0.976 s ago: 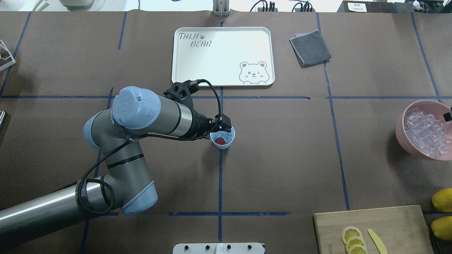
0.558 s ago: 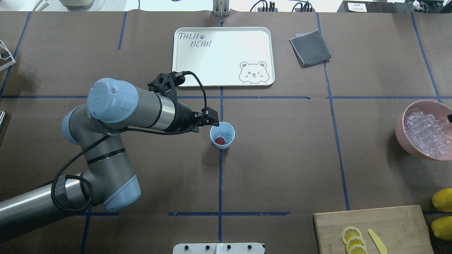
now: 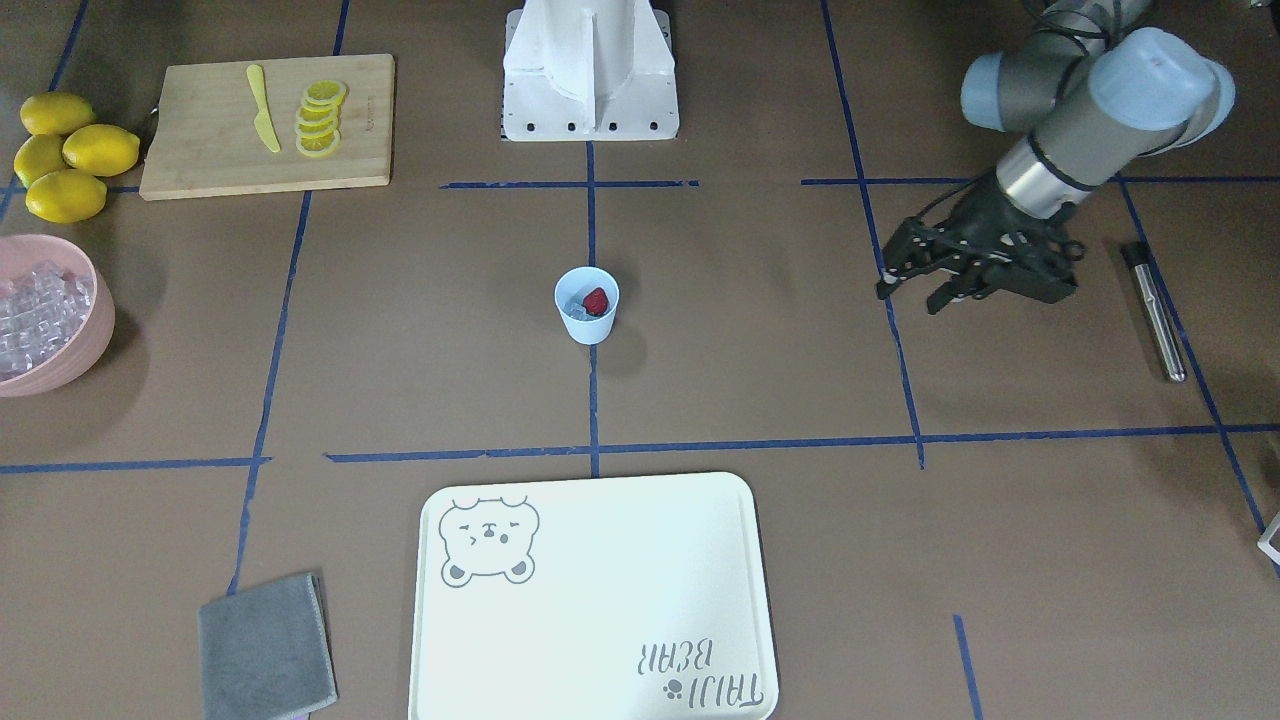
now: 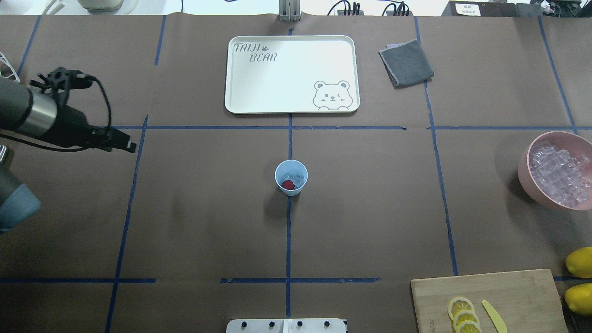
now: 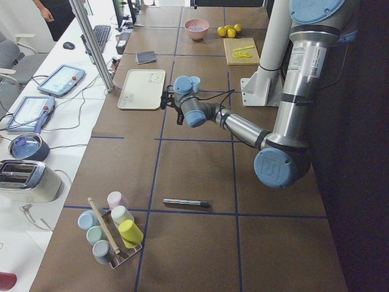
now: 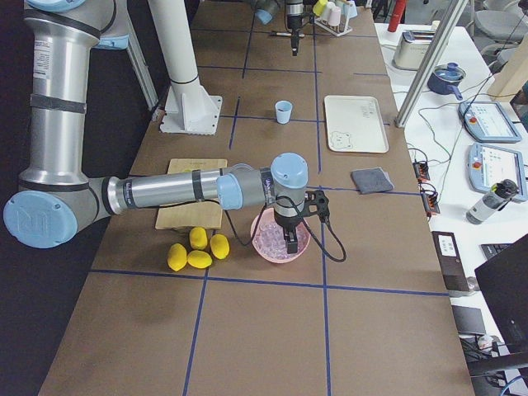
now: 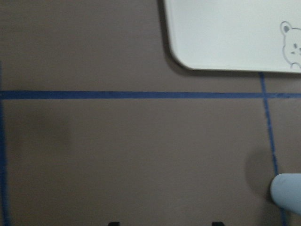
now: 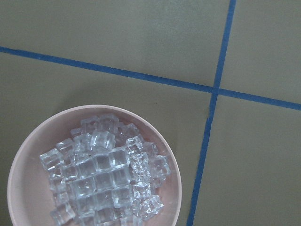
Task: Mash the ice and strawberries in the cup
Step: 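Withdraw the left gripper away from the cup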
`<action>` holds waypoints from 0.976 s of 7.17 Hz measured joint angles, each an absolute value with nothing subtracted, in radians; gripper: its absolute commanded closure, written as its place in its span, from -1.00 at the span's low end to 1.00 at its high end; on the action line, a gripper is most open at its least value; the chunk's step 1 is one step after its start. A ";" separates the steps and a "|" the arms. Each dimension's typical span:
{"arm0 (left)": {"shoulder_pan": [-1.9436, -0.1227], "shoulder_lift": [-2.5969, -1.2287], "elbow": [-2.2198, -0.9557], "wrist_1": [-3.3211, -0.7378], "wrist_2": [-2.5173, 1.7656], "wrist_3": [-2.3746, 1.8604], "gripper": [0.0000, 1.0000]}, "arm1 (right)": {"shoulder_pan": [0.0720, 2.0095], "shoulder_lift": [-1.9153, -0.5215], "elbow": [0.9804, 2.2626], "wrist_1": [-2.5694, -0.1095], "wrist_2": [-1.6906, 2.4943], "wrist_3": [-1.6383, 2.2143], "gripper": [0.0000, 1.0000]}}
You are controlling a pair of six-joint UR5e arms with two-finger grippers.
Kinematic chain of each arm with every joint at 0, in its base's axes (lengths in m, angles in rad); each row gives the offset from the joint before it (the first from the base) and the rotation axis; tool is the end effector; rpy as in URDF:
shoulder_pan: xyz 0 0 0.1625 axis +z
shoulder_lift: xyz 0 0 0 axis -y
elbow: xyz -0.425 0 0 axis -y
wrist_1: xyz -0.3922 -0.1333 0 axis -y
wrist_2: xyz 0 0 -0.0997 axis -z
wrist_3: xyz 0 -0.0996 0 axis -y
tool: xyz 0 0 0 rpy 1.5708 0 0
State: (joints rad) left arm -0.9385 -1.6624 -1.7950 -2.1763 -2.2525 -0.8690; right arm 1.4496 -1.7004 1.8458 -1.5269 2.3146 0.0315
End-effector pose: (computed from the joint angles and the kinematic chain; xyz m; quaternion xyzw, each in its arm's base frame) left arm 0.2584 -0.4721 0.4313 0.1021 0.5047 0.0479 0.8559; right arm 0.0116 -0.4495 0.5803 0.0602 -0.3674 -0.0759 0.9250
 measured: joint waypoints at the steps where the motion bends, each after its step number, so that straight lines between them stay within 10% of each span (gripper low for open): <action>1: -1.014 -1.590 -1.770 -2.175 -2.266 -0.698 -0.45 | 1.468 -1.700 1.830 -1.536 2.311 -0.007 -1.00; 7: -1.187 -1.572 -1.462 -2.050 -2.193 -0.383 -0.46 | 1.504 -1.707 1.797 -1.538 2.310 -0.083 -1.00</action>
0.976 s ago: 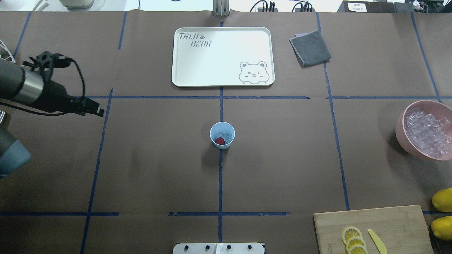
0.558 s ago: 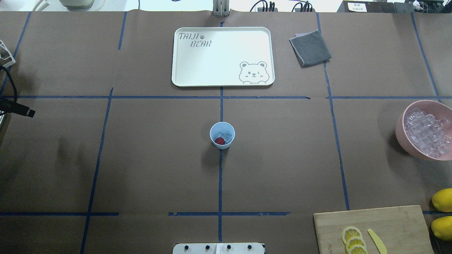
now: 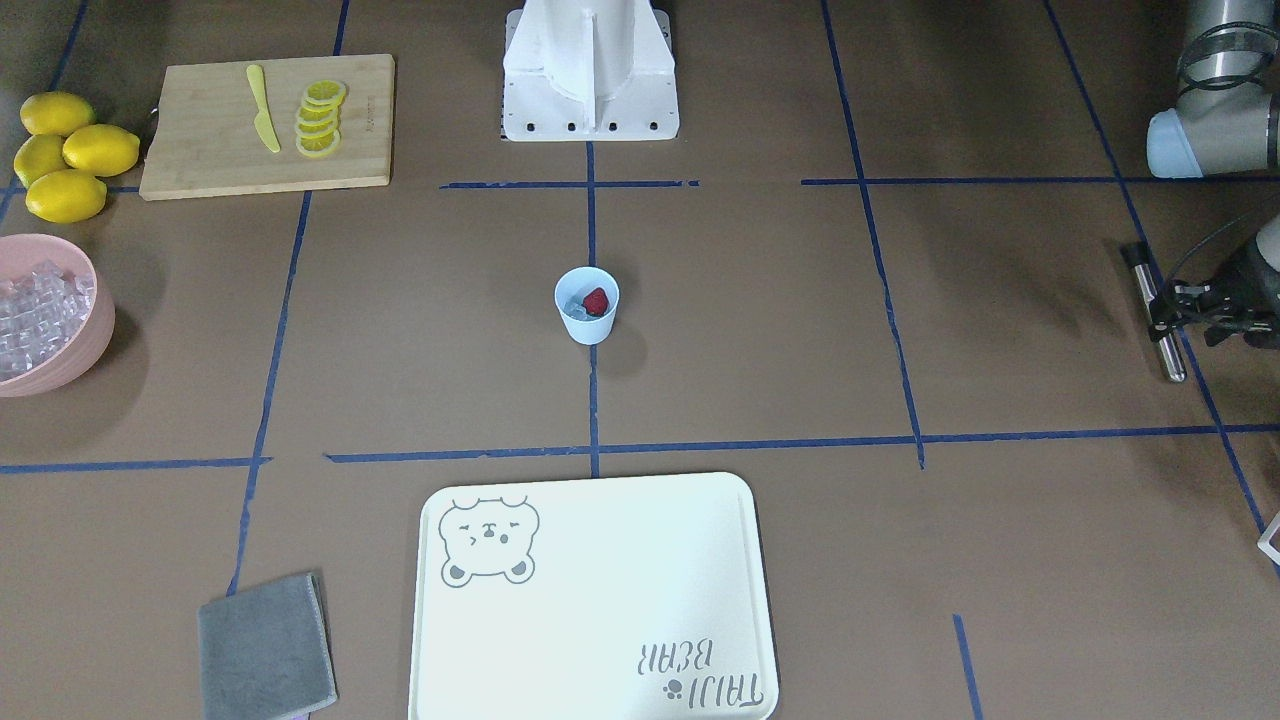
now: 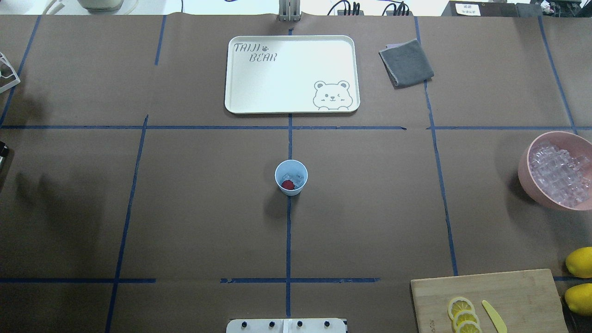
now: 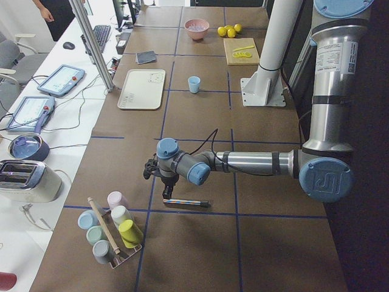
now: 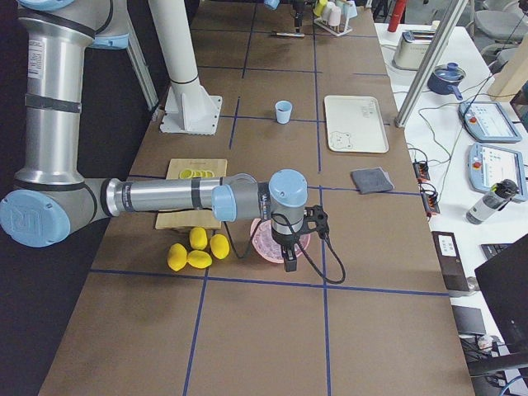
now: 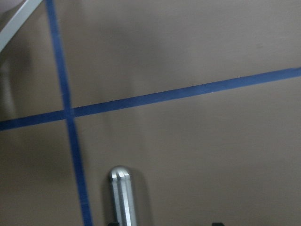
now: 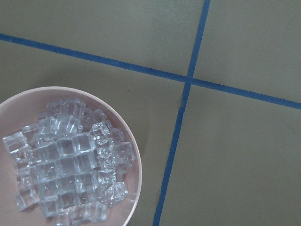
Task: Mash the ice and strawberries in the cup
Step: 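Grasp the metal muddler with the left gripper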
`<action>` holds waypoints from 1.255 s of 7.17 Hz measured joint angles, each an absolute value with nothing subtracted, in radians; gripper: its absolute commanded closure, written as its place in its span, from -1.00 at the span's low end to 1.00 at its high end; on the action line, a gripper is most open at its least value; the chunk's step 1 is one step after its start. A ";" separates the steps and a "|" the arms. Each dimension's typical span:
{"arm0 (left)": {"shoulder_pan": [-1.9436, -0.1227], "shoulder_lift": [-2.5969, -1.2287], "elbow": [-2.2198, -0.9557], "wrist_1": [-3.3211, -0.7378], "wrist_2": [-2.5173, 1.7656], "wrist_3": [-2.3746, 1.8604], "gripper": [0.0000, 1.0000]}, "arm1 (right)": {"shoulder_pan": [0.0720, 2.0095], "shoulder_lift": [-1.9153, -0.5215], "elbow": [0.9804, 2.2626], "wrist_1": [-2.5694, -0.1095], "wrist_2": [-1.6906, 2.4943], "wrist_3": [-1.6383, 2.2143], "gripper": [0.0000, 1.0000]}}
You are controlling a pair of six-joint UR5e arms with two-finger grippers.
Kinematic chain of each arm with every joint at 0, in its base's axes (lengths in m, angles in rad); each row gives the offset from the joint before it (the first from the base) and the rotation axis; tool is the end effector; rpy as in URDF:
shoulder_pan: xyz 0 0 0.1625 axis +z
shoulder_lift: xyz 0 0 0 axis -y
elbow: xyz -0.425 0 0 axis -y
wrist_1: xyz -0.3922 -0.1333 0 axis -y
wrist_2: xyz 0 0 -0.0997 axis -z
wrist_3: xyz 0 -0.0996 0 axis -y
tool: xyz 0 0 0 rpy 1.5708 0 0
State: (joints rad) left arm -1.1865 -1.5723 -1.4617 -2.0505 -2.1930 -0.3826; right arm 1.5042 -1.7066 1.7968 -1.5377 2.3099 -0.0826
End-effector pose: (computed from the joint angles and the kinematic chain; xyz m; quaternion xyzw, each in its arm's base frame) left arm 0.1225 -0.5037 0.6688 0.0508 0.3449 0.0574 0.9355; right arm 0.0367 -0.4445 0.6090 0.0603 -0.3600 -0.0916 0.9265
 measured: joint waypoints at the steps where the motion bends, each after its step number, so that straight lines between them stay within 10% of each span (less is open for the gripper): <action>1: -1.187 -1.580 -1.436 -2.052 -2.192 -0.386 -0.46 | 1.505 -1.708 1.798 -1.536 2.309 -0.083 -1.00; 9: -1.183 -1.594 -1.356 -2.057 -2.283 -0.403 -0.63 | 1.505 -1.710 1.804 -1.532 2.309 -0.083 -1.00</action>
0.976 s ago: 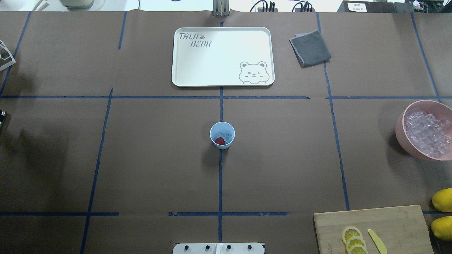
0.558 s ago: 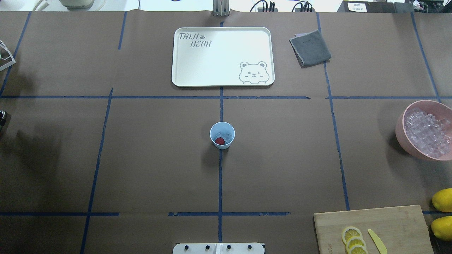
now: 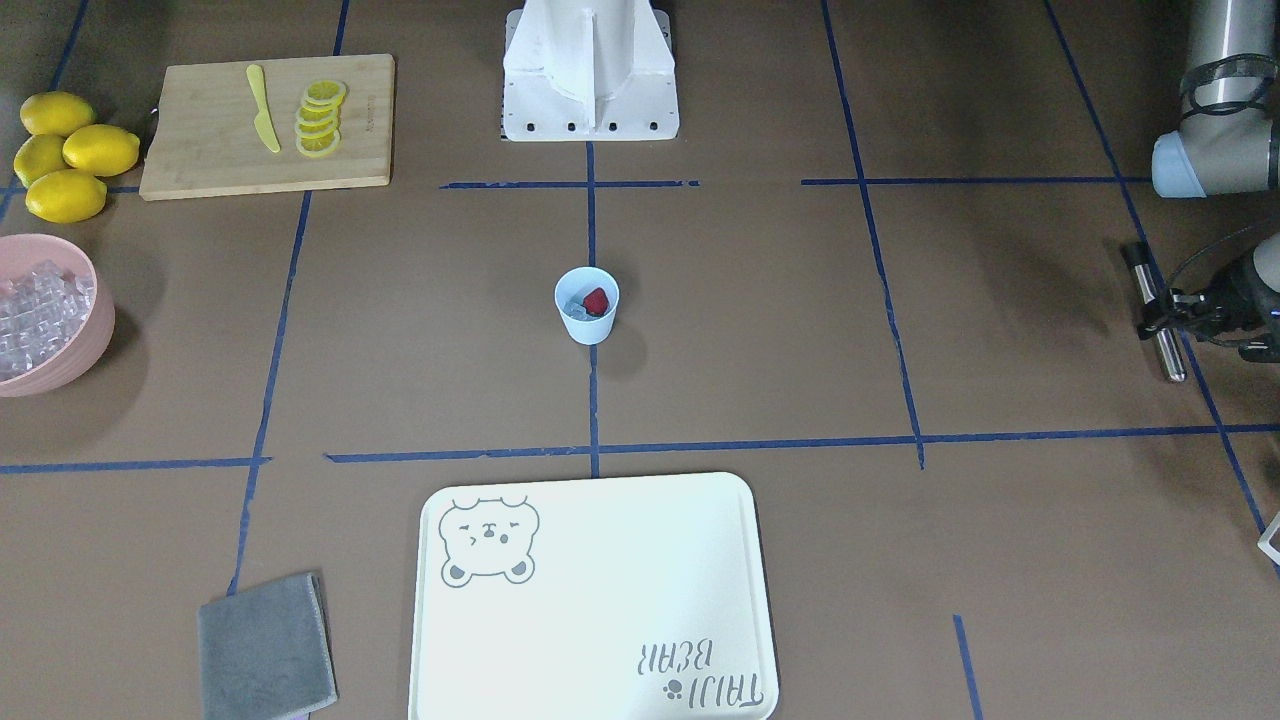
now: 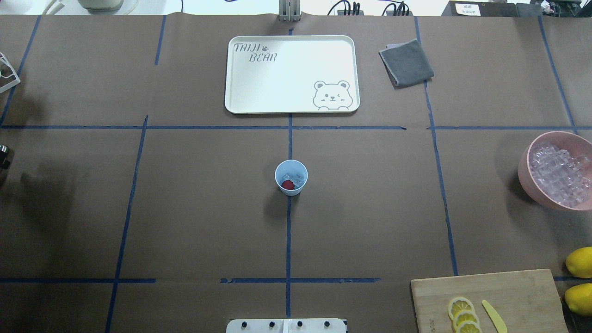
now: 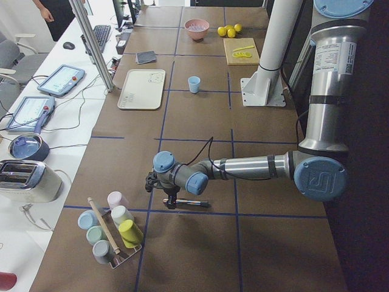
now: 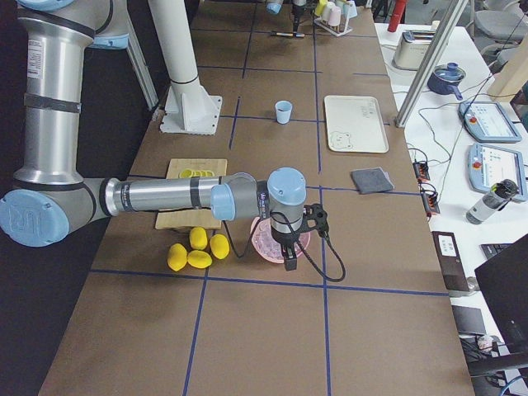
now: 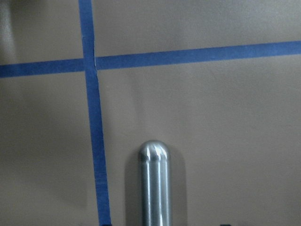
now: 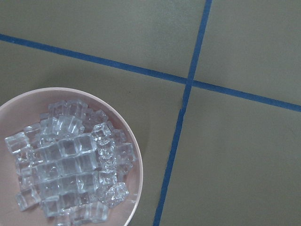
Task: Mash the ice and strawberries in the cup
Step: 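Grasp the metal muddler with the left gripper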
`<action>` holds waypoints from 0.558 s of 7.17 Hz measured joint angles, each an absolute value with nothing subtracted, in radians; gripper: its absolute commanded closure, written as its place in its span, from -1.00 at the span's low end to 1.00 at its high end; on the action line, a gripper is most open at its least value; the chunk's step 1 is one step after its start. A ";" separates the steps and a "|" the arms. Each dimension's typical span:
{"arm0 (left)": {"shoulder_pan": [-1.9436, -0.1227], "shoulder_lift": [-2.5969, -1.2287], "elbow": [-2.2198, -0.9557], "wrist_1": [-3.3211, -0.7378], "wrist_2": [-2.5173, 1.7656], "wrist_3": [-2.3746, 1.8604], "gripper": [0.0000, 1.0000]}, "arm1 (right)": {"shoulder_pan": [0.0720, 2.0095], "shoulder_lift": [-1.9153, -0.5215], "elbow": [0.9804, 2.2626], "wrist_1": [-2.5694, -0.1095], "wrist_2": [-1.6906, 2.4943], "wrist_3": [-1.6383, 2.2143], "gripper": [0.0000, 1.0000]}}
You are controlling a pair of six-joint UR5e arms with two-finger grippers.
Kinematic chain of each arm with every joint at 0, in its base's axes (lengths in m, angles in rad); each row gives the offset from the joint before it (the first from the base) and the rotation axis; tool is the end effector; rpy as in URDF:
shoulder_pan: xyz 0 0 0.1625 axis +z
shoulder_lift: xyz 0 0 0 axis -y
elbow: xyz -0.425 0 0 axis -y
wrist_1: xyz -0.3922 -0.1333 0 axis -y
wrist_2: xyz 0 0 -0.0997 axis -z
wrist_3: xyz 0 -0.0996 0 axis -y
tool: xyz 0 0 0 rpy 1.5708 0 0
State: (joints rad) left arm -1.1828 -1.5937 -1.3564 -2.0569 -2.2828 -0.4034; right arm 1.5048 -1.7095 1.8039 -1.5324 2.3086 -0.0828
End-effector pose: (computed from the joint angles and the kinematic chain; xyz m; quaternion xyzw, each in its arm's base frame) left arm 0.1306 -0.4998 0.7052 -0.0059 0.3711 0.0440 0.9275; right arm 0.0371 -0.4437 0.6063 0.0649 -0.3593 -0.0930 0.9263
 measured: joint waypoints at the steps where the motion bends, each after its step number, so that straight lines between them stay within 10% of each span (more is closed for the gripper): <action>1: -1.182 -1.602 -1.346 -2.057 -2.283 -0.404 -0.63 | 1.505 -1.709 1.804 -1.532 2.309 -0.083 -1.00; 4: -1.180 -1.630 -1.298 -2.069 -2.283 -0.404 -0.59 | 1.505 -1.708 1.804 -1.532 2.309 -0.083 -1.00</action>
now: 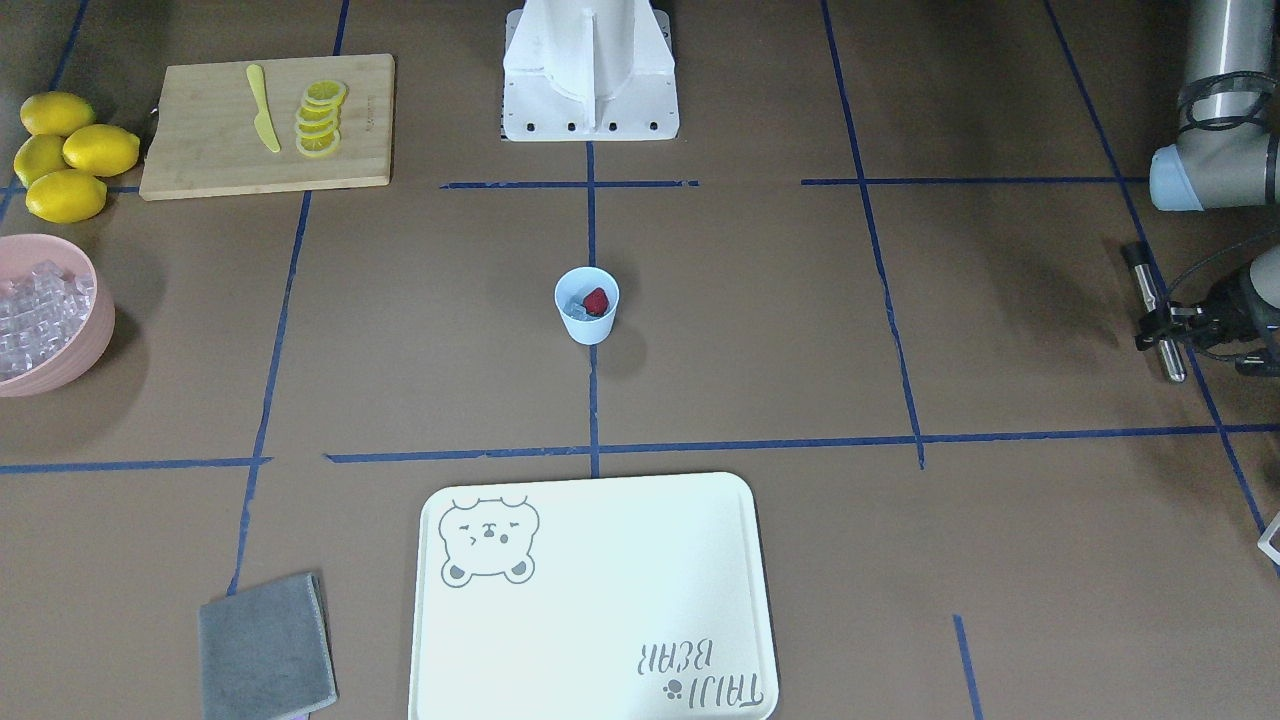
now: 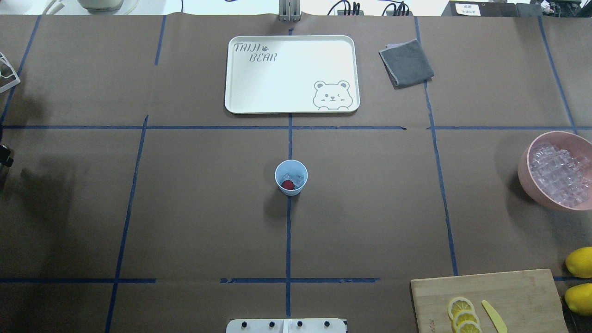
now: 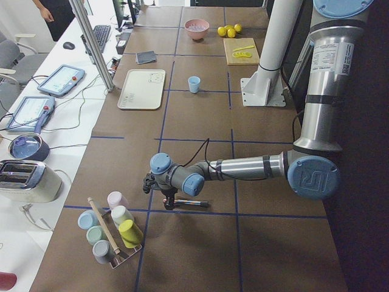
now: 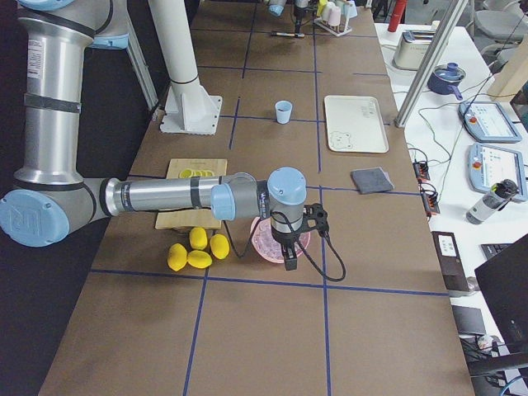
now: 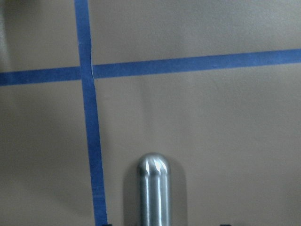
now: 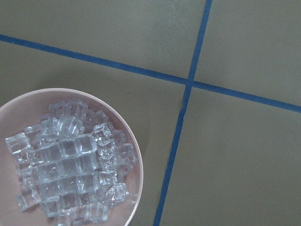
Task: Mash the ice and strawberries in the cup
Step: 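Grasp the metal muddler with the left gripper, then carry the muddler with the left gripper and lower it into the cup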
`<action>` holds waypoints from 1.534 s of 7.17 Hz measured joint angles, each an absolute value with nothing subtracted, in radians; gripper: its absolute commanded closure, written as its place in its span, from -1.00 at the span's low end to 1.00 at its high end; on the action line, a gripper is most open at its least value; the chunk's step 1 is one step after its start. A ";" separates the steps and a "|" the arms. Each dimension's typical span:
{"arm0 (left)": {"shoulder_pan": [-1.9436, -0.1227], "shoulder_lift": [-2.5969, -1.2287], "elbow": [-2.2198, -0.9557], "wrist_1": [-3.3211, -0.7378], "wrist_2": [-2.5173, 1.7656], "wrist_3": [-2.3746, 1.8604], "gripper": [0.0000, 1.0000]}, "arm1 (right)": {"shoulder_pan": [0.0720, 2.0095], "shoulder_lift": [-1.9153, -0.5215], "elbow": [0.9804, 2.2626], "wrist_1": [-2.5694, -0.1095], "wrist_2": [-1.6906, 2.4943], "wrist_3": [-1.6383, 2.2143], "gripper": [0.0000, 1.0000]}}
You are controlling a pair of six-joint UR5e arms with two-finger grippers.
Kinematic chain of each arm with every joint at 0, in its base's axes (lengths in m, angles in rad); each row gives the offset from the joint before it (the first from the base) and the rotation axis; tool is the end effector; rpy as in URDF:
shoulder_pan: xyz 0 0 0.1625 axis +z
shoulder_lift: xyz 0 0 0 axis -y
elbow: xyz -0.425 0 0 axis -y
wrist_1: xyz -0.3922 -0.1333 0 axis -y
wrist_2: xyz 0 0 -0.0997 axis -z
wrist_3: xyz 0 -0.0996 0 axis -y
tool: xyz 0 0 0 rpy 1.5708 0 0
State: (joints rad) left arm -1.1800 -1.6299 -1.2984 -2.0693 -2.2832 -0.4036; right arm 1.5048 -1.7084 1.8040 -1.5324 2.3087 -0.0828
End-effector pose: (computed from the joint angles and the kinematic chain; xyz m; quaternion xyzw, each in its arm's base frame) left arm 0.1370 -0.5117 0.7141 -0.0107 0.3698 0.0436 0.9280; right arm 0.0371 -0.4442 0.6058 0.0655 -0.3593 -0.0932 0.9262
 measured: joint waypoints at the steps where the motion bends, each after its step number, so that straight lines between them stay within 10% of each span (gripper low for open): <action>1: -1.180 -1.631 -1.289 -2.072 -2.283 -0.403 -0.43 | 1.505 -1.708 1.804 -1.532 2.309 -0.083 -1.00; 3: -1.180 -1.632 -1.280 -2.073 -2.284 -0.404 -0.05 | 1.505 -1.708 1.804 -1.532 2.309 -0.083 -1.00; 5: -1.180 -1.633 -1.280 -2.072 -2.284 -0.408 0.92 | 1.505 -1.709 1.805 -1.532 2.310 -0.083 -1.00; 11: -1.182 -1.620 -1.559 -2.059 -2.464 -0.446 1.00 | 1.516 -1.712 1.824 -1.538 2.311 -0.083 -1.00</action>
